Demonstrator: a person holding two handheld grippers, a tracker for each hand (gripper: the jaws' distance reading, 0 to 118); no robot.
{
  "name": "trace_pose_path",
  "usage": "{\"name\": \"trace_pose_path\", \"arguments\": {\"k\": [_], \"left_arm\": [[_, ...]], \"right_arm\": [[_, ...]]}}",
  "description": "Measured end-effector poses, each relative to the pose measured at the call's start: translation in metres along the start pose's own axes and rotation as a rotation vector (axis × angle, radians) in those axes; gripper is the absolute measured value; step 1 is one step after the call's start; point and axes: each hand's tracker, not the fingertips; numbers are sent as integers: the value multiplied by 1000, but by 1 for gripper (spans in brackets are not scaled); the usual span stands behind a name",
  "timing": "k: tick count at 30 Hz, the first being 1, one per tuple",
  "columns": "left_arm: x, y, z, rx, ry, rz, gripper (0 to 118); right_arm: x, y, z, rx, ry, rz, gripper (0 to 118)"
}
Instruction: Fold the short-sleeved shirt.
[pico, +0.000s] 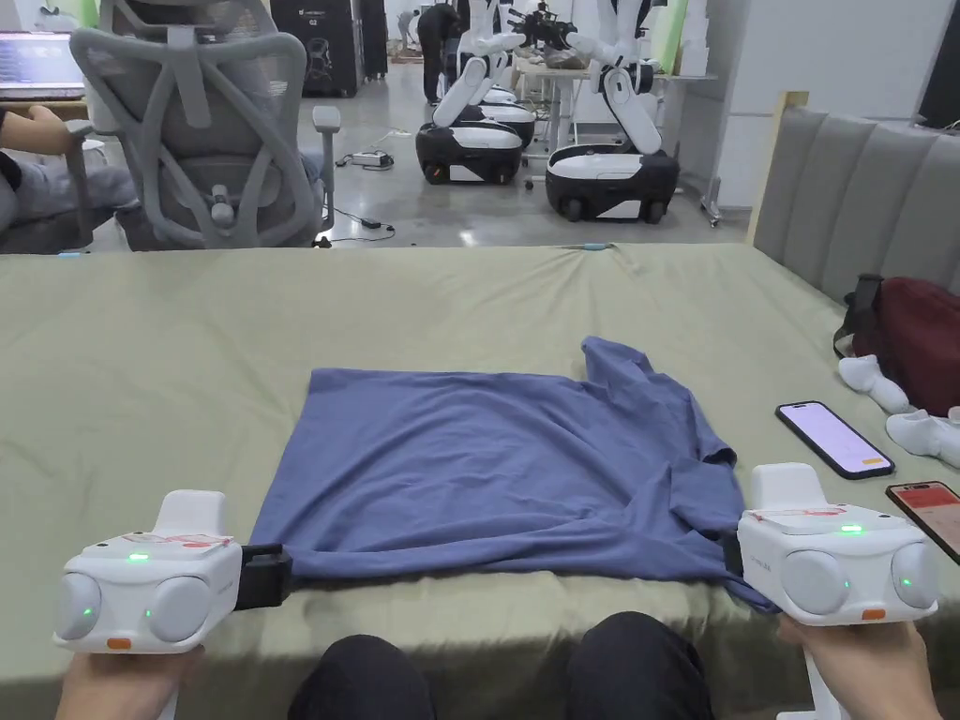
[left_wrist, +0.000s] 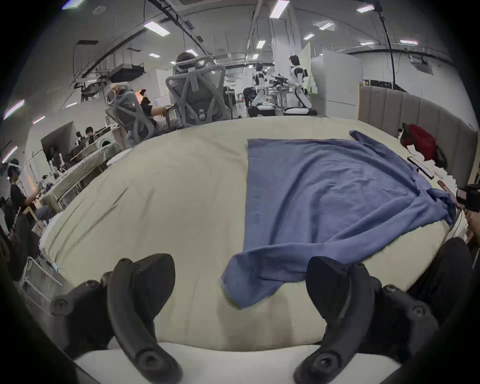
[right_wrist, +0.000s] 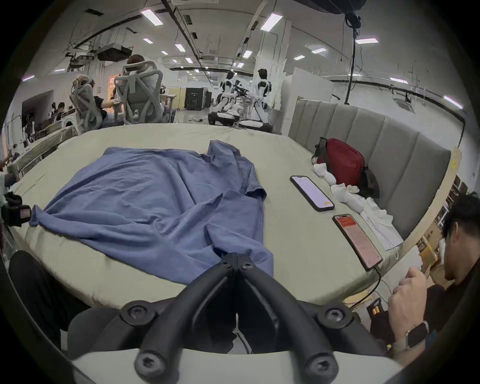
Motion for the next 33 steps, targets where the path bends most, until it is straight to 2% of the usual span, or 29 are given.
{"name": "trace_pose_path", "arguments": {"k": [5, 9, 11, 12, 14, 15, 23, 24, 25, 26, 27, 28, 31, 33], "left_arm": [[1, -5, -11, -20, 18, -21, 102], [0, -11, -27, -57, -8, -41, 94], [3, -14, -24, -66, -53, -27, 75], [4, -15, -21, -47, -102, 5, 57], [7, -15, -15, -19, -90, -11, 26], [7, -14, -17, -5, -92, -32, 3], [3, -8, -12, 32, -107, -28, 3], [3, -7, -12, 34, -107, -29, 3], [3, -6, -12, 36, -106, -33, 3], [4, -6, -12, 37, -105, -38, 3], [5, -5, -13, 37, -102, -44, 3], [6, -5, -13, 38, -101, -46, 3], [6, -4, -14, 37, -99, -41, 3], [6, -3, -15, 30, -100, -35, 3]], "right_arm": [[-2, -3, -1, -10, 26, -11, 0], [-3, -4, -2, -17, 25, -6, 0], [-2, -5, -2, -19, 26, -10, 0], [-2, -5, -2, -18, 25, -11, 0], [-1, -5, -3, -16, 21, -9, 0], [0, -5, -3, -16, 18, -11, 0], [22, -6, -4, -10, 2, -55, 2], [25, -7, -5, -13, 10, -64, 16], [27, -9, -7, -18, 17, -69, 43], [29, -10, -9, -31, 35, -74, 77], [30, -13, -12, -53, 46, -78, 106], [31, -16, -14, -61, 44, -83, 109], [30, -19, -13, -82, 24, -77, 88], [32, -23, -28, -125, 9, -60, 79]]}}
